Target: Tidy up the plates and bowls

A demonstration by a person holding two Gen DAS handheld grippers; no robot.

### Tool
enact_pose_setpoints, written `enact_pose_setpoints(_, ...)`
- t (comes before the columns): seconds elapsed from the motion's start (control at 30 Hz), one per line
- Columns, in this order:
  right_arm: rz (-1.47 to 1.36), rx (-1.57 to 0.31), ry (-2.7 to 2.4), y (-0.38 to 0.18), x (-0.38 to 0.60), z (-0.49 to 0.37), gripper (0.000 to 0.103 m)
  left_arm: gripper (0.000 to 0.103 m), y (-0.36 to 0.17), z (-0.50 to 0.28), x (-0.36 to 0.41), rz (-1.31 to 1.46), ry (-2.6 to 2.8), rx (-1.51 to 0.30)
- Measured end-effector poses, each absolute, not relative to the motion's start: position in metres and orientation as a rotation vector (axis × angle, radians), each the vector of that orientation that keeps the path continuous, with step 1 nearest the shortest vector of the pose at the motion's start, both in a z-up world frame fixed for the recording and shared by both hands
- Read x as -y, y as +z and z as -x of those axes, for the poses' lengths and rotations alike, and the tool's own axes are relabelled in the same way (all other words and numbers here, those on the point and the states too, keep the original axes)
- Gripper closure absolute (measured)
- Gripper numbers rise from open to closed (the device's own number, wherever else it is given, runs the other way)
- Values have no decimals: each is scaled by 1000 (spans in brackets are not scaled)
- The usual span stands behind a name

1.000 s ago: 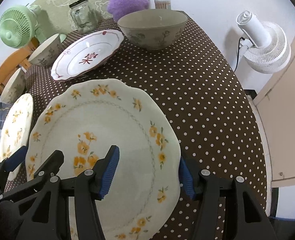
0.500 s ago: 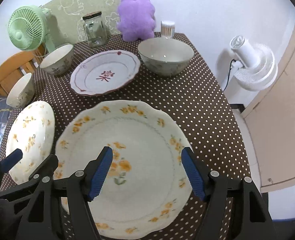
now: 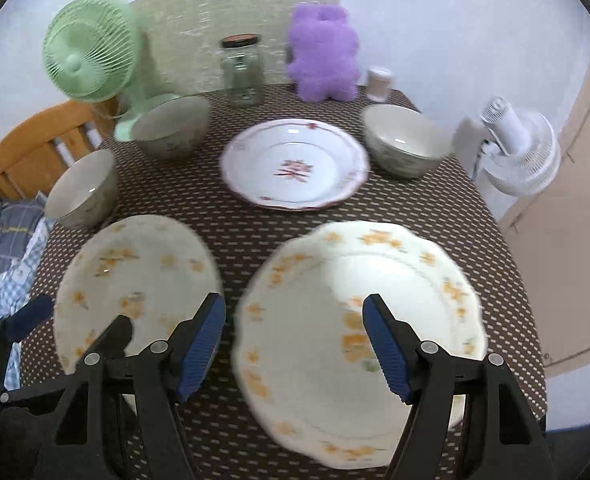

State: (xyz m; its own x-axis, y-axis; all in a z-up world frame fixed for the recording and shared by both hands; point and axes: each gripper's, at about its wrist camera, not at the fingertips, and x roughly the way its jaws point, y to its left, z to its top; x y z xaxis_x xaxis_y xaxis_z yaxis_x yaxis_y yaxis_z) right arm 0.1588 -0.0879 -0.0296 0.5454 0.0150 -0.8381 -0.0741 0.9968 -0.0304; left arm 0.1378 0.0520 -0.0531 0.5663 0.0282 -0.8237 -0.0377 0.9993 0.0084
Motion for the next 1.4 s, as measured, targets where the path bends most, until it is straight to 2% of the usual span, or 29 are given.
enact_pose_setpoints(0.57, 70, -1065, 55, -69, 8, -193, 29, 17, -88, -170, -111, 13, 79, -1018)
enact_pose_setpoints(1.0, 86, -1152, 8, -105, 4, -214, 30, 22, -118, -186, -116, 23, 50, -1108)
enact_pose_setpoints(1.4, 70, -1174, -2, -114, 6, -222, 32, 21, -120, -190, -112, 19, 29, -1099)
